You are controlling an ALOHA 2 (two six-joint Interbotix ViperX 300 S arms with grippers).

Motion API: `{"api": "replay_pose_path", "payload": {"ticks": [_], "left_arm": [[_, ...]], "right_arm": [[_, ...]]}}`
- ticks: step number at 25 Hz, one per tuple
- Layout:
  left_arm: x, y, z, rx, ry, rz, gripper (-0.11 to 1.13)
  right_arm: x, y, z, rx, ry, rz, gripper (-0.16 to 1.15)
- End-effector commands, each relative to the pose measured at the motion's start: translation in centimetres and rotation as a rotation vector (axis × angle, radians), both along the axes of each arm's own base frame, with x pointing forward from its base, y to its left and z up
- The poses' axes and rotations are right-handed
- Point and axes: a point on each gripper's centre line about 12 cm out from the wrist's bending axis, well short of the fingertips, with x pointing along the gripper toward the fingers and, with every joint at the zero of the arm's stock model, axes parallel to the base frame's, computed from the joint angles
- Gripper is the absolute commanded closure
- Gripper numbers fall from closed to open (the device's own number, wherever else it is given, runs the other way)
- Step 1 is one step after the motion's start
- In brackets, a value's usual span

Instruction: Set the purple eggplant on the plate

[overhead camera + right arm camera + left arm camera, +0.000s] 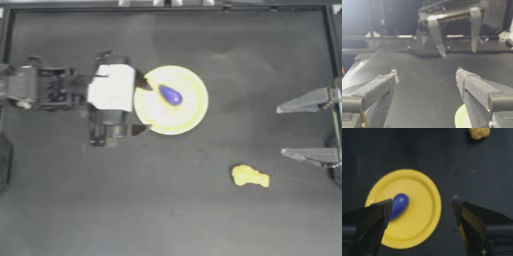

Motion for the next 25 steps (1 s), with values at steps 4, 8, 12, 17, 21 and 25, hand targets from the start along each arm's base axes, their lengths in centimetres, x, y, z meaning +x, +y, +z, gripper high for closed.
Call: {"api": "replay_pose_path", "payload": {"ticks": [4, 8, 12, 17, 21, 25], "left_arm": [[-4.1, -1.8, 2.8, -0.035, -0.265, -0.005, 0.03], [-6.0, -2.4, 2.8, -0.073, -0.362, 0.009, 0.03], [-7.7, -3.2, 2.1, -0.099, -0.395, 0.002, 0.03], [-9.5, -4.3, 1.9, -0.099, -0.453, -0.031, 0.03], [-10.6, -4.6, 1.3, -0.105, -0.472, -0.033, 0.03], [-11.4, -5.0, 0.9, -0.115, -0.483, -0.041, 0.03]], "right_arm": [[0.1, -0.2, 0.2, 0.011, -0.007, -0.009, -0.02], [0.1, -0.3, 0.2, 0.013, -0.006, -0.018, -0.01], [0.1, -0.5, 0.1, 0.014, 0.001, -0.026, -0.02], [0.1, -0.6, 0.2, 0.014, 0.005, -0.029, -0.02], [0.1, -0.7, 0.3, 0.029, 0.002, -0.035, -0.01], [0.1, -0.7, 0.2, 0.032, 0.008, -0.038, -0.02]]}}
